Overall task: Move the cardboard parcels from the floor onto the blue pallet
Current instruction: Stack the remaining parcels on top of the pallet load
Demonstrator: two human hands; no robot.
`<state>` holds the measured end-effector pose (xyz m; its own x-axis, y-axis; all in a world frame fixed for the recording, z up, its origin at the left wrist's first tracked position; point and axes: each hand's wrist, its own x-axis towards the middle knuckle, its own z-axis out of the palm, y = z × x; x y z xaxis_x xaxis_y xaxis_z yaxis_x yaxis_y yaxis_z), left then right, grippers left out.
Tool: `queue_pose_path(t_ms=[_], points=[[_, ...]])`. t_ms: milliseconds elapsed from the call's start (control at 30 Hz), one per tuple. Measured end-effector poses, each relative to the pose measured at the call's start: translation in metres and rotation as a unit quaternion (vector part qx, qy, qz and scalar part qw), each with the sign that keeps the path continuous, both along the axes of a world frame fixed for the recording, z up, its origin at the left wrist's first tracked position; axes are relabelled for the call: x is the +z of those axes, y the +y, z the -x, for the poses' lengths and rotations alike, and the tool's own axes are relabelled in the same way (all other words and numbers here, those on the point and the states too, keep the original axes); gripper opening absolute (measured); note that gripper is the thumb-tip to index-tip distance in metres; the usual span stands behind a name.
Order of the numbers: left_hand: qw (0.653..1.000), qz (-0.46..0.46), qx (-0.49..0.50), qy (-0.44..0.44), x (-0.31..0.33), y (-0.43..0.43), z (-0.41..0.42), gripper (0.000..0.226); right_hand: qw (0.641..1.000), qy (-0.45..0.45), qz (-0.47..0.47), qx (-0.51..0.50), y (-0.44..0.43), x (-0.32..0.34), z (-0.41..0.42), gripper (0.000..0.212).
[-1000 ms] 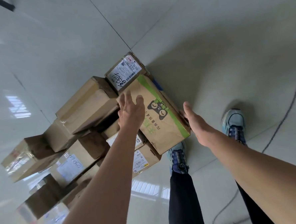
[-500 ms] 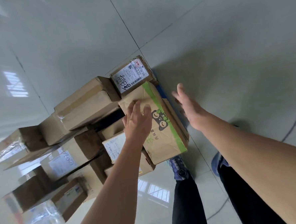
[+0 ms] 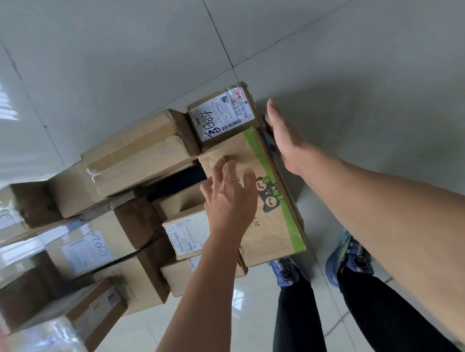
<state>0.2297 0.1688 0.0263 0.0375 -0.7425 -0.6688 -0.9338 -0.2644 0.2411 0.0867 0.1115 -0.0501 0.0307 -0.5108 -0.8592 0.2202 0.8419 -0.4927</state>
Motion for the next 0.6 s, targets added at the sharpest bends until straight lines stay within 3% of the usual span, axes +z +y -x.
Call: queue_pose_path(t_ms=[100,267,600], points=[[0.994,0.008,0.081,0.067,0.014,-0.003,0.0,0.05,0.999,0.036,-0.021,-0.011,-0.001,0.006,0.005,0.085],[0.985,0.0,0.143,0.097,0.045,-0.019,-0.006,0.051,0.998,0.059,0.003,0.029,-0.01,0.031,0.018,0.08],[0.958,-0.002,0.278,0.065,0.091,-0.062,0.006,0.048,0.982,0.048,0.029,0.182,-0.095,0.061,0.047,0.086]])
